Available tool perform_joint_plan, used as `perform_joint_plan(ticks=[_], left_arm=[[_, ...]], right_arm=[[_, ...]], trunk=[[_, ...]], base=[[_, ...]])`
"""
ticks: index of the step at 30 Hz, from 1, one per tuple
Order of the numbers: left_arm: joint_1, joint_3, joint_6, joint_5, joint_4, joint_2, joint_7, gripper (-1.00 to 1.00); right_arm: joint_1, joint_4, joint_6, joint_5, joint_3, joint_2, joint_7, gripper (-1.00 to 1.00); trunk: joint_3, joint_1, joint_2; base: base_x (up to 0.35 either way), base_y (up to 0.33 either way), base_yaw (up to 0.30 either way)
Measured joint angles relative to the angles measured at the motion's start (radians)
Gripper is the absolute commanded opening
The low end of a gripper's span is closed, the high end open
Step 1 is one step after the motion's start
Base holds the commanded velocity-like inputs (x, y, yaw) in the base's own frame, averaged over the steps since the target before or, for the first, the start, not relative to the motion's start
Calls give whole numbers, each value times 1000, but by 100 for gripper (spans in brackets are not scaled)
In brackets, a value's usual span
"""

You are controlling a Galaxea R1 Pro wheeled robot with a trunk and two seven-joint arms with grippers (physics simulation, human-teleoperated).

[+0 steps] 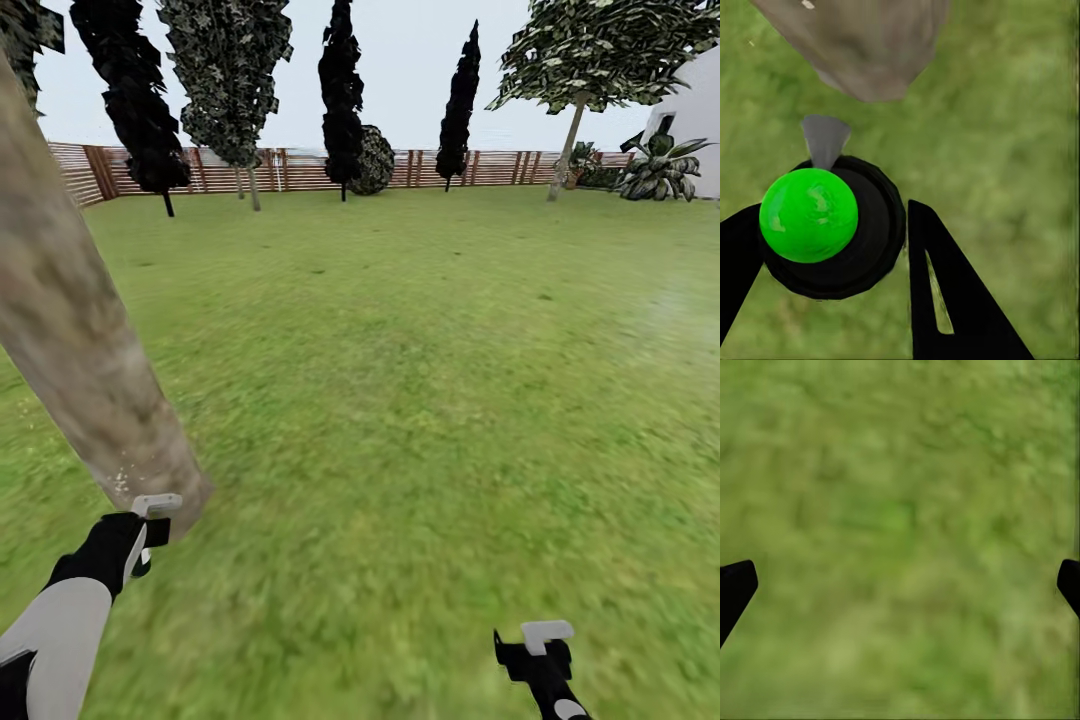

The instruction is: In the garden, pick up the pesticide atomizer on the floor and spray pesticide onto both trees until each tree trunk is fully covered.

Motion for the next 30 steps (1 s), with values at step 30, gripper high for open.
perform_joint_plan(ticks=[30], left_arm=[[-46,-24,12,16,-5,-37,-18,-100]], right_arm=[[0,0,0,-1,-1,-8,-2,100]], trunk=[[0,0,0]], base=[[51,-83,227]])
